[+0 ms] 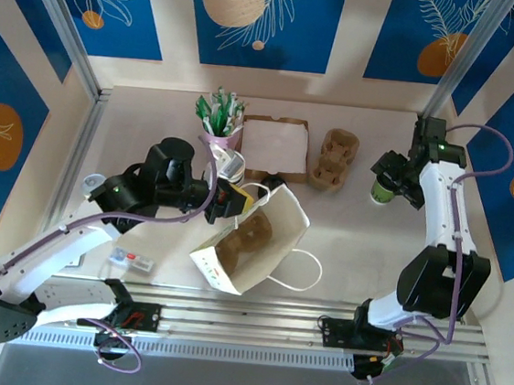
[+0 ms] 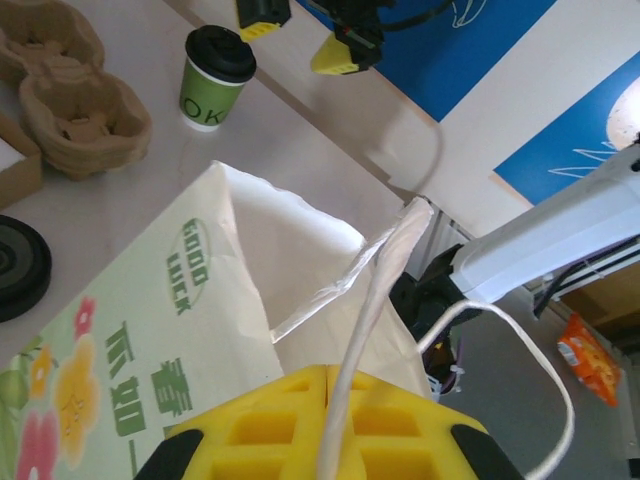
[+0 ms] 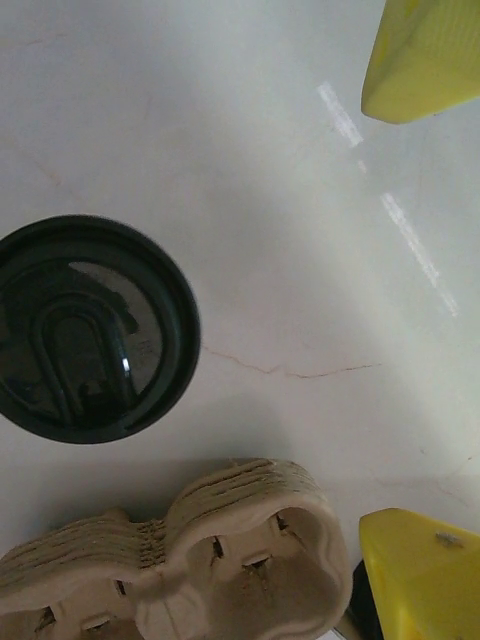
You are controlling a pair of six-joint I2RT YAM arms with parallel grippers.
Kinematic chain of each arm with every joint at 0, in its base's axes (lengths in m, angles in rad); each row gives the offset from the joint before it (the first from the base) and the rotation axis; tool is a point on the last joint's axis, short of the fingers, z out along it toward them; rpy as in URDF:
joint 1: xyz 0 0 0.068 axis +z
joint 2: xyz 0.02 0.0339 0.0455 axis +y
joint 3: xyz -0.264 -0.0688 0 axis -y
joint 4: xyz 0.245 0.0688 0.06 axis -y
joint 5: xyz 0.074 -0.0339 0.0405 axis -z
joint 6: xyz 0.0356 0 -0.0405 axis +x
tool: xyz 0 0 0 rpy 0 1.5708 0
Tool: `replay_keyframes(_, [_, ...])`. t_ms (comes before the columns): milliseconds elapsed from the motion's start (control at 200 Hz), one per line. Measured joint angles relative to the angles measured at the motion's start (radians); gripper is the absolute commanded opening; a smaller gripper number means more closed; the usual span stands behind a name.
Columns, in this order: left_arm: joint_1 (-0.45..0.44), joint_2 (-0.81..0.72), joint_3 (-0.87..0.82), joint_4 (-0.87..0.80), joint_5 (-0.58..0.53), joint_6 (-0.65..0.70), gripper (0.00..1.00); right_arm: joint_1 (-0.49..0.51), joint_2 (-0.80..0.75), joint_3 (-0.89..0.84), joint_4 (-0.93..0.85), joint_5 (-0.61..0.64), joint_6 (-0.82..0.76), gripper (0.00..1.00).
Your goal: Pack the takeout coffee
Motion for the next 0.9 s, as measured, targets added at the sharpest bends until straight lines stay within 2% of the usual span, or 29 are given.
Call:
replay_keyframes(365, [0.050,0.003,-0.010,0.025,0.053,-0.047,0.00,0.000,0.164,0.176,0.003,0.047,-0.069,0.99])
replay_keyframes(590, [0.064,-0.026,-0.079,0.091,0.051,-0.106,0.00,0.001,0.260,0.215,-0.005,0.064,-0.107,0.99])
replay_keyframes(900, [0.068,-0.067,-0.138,0.164,0.024,-0.150,0.00,0.006,0.314,0.239,-0.019,0.065,-0.149,1.00])
